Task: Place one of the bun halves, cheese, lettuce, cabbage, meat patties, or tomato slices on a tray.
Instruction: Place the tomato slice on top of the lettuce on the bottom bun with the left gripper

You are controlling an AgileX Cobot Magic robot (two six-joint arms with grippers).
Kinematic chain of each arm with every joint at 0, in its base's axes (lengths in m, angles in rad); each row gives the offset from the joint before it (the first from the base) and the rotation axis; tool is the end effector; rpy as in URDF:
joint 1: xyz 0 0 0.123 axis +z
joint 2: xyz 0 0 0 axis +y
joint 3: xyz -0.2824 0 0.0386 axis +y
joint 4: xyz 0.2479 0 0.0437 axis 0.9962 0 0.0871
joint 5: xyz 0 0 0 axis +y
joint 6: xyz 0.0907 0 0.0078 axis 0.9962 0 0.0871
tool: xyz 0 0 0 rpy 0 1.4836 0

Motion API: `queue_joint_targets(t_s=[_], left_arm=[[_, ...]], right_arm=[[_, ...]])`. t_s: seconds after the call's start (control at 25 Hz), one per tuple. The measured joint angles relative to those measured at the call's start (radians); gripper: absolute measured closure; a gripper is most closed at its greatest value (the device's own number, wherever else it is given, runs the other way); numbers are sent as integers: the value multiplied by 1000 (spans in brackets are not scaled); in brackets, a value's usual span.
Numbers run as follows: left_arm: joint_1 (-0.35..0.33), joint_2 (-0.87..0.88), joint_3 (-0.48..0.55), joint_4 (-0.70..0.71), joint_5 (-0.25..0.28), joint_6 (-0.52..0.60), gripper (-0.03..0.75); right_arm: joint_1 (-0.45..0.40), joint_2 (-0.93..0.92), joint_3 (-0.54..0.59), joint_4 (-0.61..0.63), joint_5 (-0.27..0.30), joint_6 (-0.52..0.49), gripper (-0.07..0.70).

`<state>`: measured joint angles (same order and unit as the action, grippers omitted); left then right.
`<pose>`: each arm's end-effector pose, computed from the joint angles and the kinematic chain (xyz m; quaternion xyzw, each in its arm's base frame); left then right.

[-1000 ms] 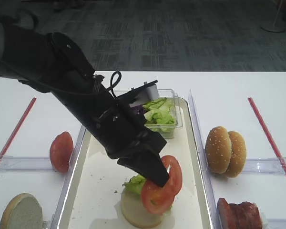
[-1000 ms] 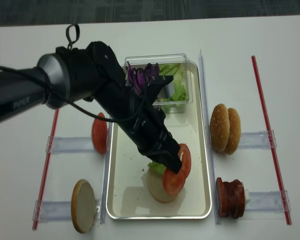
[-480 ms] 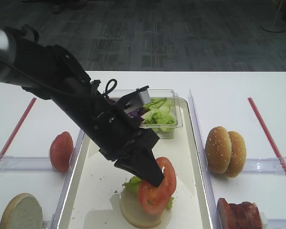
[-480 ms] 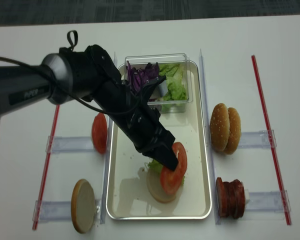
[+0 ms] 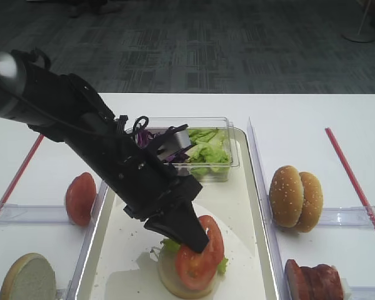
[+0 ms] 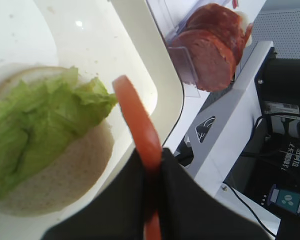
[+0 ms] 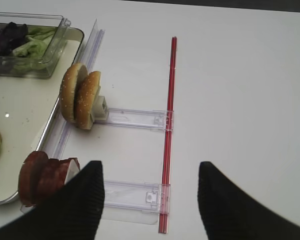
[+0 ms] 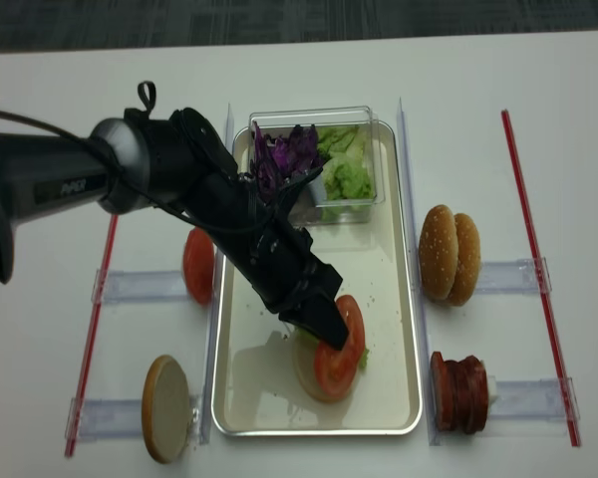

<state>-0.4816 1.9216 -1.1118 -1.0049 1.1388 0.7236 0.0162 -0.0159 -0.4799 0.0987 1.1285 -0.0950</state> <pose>0.2646 -0.2171 0.1672 -0.2750 -0.8634 0.4159 0.0773 -0.0083 0.0080 0.2665 -0.0518 0.8689 0.0299 0.4914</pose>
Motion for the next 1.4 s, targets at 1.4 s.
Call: queue_joint_targets(t_s=[1.4], left_arm=[[44, 40, 11, -29, -8, 58, 711]], right_arm=[[0, 0, 0, 0, 0, 1, 186]])
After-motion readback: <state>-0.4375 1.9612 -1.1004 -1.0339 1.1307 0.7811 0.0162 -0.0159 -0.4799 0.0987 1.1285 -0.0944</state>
